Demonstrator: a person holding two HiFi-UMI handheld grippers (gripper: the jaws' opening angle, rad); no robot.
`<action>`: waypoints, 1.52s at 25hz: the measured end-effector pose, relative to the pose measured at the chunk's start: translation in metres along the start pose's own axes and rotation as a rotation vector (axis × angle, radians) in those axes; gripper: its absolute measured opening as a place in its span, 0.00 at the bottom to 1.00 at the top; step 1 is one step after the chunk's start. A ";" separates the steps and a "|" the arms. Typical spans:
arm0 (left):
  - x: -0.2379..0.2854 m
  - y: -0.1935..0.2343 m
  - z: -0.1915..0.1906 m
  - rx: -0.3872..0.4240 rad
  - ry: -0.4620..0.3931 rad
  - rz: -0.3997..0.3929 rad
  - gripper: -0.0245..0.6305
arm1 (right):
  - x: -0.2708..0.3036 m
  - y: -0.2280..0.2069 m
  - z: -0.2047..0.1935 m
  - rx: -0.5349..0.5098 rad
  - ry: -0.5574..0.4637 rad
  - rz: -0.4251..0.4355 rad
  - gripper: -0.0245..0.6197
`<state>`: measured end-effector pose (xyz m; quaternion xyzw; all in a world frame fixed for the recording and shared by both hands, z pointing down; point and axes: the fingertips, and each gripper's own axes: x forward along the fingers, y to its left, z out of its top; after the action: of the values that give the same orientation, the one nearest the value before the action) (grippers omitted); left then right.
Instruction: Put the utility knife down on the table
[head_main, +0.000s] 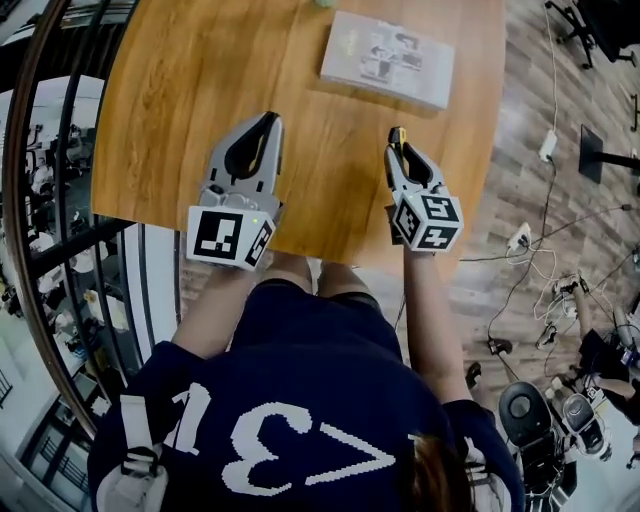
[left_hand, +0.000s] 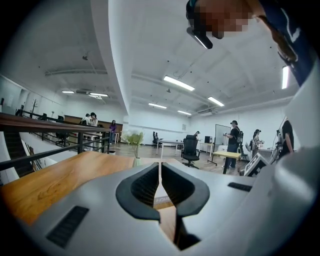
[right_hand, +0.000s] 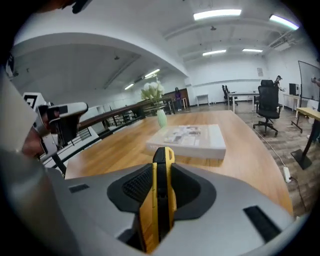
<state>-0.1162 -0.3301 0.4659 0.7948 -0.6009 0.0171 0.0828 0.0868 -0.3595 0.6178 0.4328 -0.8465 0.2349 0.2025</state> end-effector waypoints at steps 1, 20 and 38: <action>-0.001 0.000 -0.004 -0.002 0.010 0.002 0.08 | 0.005 -0.002 -0.011 0.004 0.034 -0.009 0.23; -0.002 -0.002 0.016 0.030 -0.013 -0.005 0.08 | -0.008 -0.009 0.052 -0.107 -0.082 -0.087 0.10; -0.028 -0.033 0.169 0.157 -0.207 -0.017 0.08 | -0.242 0.057 0.281 -0.185 -0.794 -0.040 0.08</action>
<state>-0.1050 -0.3204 0.2917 0.8015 -0.5962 -0.0189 -0.0422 0.1317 -0.3368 0.2462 0.4860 -0.8679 -0.0317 -0.0972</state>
